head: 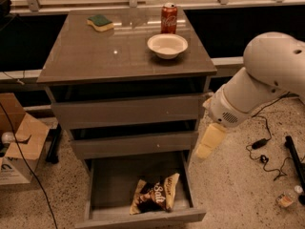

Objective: Pick brown chip bag from bottom drawer and place on counter

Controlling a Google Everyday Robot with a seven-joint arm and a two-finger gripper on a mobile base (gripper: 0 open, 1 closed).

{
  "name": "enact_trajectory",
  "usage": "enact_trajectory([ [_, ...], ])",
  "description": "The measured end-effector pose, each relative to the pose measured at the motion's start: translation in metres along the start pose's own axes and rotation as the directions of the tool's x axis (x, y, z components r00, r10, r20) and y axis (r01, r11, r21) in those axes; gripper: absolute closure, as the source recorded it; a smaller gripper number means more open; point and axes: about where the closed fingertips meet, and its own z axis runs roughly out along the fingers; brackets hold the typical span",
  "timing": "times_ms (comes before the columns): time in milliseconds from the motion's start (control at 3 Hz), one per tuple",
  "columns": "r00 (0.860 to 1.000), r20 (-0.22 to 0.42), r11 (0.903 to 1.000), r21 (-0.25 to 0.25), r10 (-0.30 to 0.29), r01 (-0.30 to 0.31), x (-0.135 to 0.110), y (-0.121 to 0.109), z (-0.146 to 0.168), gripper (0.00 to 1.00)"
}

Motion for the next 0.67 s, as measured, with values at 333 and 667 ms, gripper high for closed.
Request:
enact_trajectory([
  [333, 0.999, 0.02, 0.9969, -0.069, 0.037, -0.036, 0.006, 0.003, 0.043, 0.0],
  [667, 0.996, 0.028, 0.989, -0.122, 0.089, -0.085, 0.013, 0.005, 0.09, 0.0],
])
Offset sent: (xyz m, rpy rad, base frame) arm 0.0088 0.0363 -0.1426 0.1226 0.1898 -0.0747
